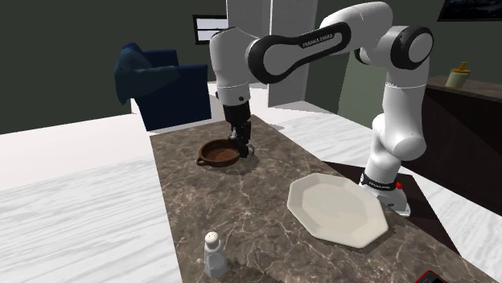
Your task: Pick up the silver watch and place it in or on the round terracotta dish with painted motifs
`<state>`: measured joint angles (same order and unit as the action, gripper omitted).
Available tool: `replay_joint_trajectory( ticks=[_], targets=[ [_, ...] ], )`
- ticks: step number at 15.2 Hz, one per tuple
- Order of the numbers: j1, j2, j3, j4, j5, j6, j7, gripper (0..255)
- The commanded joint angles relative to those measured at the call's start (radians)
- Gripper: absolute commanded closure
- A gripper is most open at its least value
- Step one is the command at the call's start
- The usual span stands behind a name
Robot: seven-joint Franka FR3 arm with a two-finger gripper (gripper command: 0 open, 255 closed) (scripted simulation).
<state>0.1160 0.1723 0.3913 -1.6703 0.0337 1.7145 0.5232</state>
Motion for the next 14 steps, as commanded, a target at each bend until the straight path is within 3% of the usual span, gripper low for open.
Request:
replay_joint_trajectory(
  ticks=[1, 7, 12, 14],
  targets=[
    [-0.017, 0.037, -0.016, 0.051, -0.015, -0.019, -0.032, 255],
    [-0.064, 0.158, -0.062, 0.218, -0.057, -0.076, -0.126, 255],
    [-0.093, 0.294, -0.096, 0.419, -0.092, -0.149, -0.199, 255],
    [-0.096, 0.308, -0.100, 0.428, -0.096, -0.144, -0.207, 255]
  ],
)
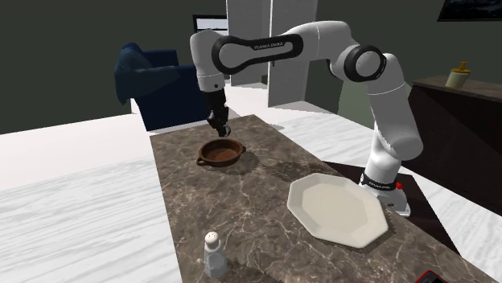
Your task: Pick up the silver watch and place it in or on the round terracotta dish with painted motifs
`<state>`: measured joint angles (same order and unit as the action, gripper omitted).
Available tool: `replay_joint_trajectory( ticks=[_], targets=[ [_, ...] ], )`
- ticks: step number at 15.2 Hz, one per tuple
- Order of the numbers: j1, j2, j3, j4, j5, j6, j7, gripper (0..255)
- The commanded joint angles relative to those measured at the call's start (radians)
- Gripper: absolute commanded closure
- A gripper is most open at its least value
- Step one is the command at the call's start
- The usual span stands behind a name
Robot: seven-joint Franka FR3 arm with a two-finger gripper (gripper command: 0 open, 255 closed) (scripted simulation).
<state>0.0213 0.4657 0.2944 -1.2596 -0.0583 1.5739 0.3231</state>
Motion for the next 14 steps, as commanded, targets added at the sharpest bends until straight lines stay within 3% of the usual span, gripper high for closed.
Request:
replay_joint_trajectory(
  ticks=[1, 11, 14],
  targets=[
    [-0.003, 0.013, -0.003, 0.001, -0.003, 0.011, -0.007, 255],
    [-0.012, 0.016, -0.006, -0.135, -0.005, 0.150, -0.010, 255],
    [-0.012, 0.016, -0.006, -0.135, -0.005, 0.150, -0.010, 255]
  ],
)
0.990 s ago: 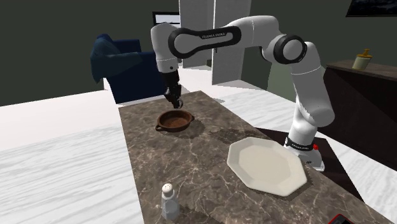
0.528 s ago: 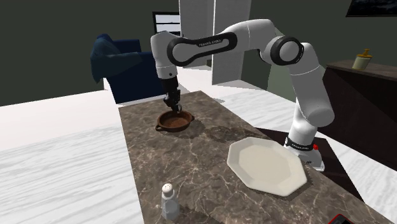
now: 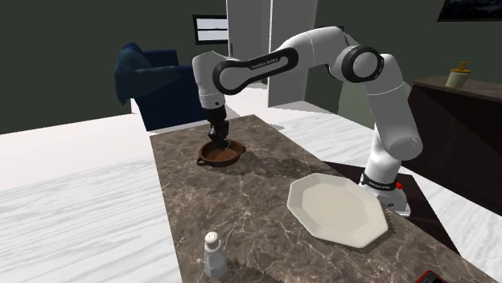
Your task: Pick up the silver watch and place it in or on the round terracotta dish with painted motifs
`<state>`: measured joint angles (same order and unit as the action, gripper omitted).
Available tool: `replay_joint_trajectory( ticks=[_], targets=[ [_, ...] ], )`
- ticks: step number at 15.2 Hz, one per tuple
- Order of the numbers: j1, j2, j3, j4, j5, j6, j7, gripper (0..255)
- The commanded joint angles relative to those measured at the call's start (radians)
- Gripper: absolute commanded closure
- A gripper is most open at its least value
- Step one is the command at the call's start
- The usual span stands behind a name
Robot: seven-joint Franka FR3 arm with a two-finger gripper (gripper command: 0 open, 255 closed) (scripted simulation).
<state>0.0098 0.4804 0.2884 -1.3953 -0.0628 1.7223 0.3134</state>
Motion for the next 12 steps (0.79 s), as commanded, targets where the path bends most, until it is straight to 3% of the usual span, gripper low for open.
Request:
replay_joint_trajectory(
  ticks=[1, 5, 6, 11, 12],
  targets=[
    [0.000, 0.001, 0.000, 0.000, 0.000, 0.001, 0.000, 255],
    [0.000, 0.001, 0.000, 0.000, 0.000, 0.001, 0.000, 255],
    [0.000, 0.001, 0.000, 0.000, 0.000, 0.001, 0.000, 0],
    [0.000, 0.001, 0.000, 0.000, 0.000, 0.001, 0.000, 0],
    [0.002, 0.005, 0.000, 0.040, -0.001, -0.034, -0.001, 0]
  ],
)
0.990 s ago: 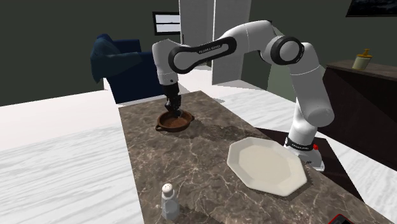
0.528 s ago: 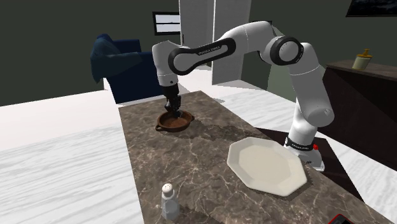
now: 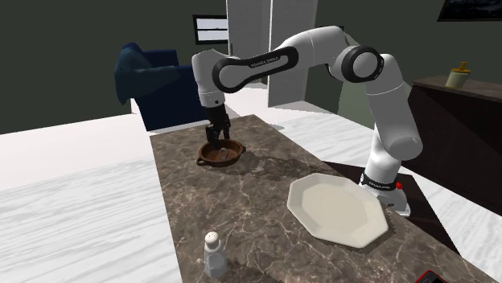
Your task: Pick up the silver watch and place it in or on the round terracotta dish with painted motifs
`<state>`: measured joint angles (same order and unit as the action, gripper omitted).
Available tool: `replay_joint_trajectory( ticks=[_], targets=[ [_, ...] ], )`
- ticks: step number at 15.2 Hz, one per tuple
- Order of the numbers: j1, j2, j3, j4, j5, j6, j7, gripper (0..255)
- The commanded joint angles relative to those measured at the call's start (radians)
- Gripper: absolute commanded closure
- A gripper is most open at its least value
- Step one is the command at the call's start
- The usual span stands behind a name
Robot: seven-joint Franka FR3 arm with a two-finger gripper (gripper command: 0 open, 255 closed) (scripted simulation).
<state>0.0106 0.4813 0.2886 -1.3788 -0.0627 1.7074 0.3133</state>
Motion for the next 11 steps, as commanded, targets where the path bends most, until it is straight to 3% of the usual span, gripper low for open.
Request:
replay_joint_trajectory(
  ticks=[1, 3, 11],
  targets=[
    [0.004, 0.010, 0.000, 0.066, -0.002, -0.056, -0.001, 0],
    [0.011, 0.026, -0.001, 0.151, -0.005, -0.125, 0.000, 0],
    [0.011, 0.026, -0.001, 0.151, -0.005, -0.125, 0.000, 0]
  ],
)
